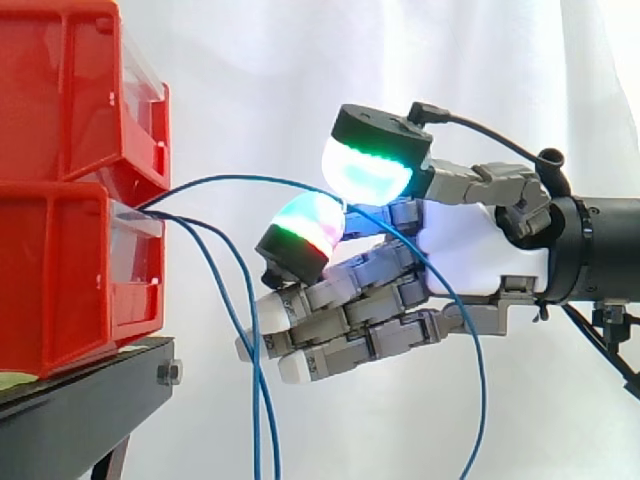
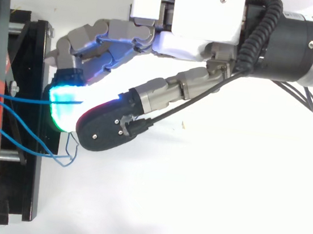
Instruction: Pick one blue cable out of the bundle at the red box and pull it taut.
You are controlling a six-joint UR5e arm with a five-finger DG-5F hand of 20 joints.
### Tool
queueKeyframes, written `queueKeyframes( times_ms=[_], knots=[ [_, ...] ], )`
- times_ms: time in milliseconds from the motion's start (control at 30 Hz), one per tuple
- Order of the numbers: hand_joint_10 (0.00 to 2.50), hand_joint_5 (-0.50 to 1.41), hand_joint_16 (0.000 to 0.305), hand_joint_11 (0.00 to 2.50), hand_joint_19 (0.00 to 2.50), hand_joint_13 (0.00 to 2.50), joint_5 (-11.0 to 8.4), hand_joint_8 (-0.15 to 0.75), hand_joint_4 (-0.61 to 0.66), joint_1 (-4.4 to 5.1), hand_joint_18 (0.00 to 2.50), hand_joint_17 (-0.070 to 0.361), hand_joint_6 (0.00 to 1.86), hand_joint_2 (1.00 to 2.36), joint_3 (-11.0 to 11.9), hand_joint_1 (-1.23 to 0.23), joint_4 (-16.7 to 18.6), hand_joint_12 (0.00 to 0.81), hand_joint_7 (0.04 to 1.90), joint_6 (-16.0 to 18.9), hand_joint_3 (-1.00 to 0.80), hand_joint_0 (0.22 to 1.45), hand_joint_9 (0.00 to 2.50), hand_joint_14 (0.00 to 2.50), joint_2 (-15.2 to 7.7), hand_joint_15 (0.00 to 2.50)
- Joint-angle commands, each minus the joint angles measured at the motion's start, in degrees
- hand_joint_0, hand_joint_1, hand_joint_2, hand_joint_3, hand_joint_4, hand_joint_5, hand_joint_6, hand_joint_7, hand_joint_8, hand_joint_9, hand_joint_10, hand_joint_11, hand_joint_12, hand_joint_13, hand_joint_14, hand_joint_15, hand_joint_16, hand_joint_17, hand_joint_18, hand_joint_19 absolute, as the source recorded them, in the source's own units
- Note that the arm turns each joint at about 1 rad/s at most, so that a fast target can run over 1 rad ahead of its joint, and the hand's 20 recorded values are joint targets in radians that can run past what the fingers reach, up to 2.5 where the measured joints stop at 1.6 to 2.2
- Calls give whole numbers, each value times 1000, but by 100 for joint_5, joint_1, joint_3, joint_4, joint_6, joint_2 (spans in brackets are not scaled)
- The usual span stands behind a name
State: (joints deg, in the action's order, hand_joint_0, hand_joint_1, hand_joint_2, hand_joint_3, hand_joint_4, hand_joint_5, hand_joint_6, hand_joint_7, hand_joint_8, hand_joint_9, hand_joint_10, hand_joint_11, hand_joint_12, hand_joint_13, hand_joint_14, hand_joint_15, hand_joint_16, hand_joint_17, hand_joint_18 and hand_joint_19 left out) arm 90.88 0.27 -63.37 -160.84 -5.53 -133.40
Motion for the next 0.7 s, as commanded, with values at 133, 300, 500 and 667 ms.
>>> queueKeyframes(
  times_ms=[133, 300, 500, 667],
  knots=[
    [3, -8, 47, 143, 194, 258, -1, 273, 258, 0, 161, 107, 500, 1016, 0, -711, 0, 329, 1410, -9, -218, 590, 605, 4, -2, 105],
    [3, -11, 47, 101, 205, 243, -1, 266, 306, 9, 140, 106, 500, 1008, 0, -736, 0, 327, 1376, -9, -380, 546, 593, 4, -2, 103],
    [10, -16, 49, 394, 209, 284, -1, 298, 263, 9, 145, 110, 502, 1004, 0, -666, 0, 335, 1298, -9, -434, 525, 805, 5, 7, 126],
    [16, -31, 50, 722, 219, 301, -1, 312, 241, 9, 157, 112, 501, 1004, 0, -664, 0, 342, 1302, -9, -433, 525, 917, 6, -2, 160]
  ],
)
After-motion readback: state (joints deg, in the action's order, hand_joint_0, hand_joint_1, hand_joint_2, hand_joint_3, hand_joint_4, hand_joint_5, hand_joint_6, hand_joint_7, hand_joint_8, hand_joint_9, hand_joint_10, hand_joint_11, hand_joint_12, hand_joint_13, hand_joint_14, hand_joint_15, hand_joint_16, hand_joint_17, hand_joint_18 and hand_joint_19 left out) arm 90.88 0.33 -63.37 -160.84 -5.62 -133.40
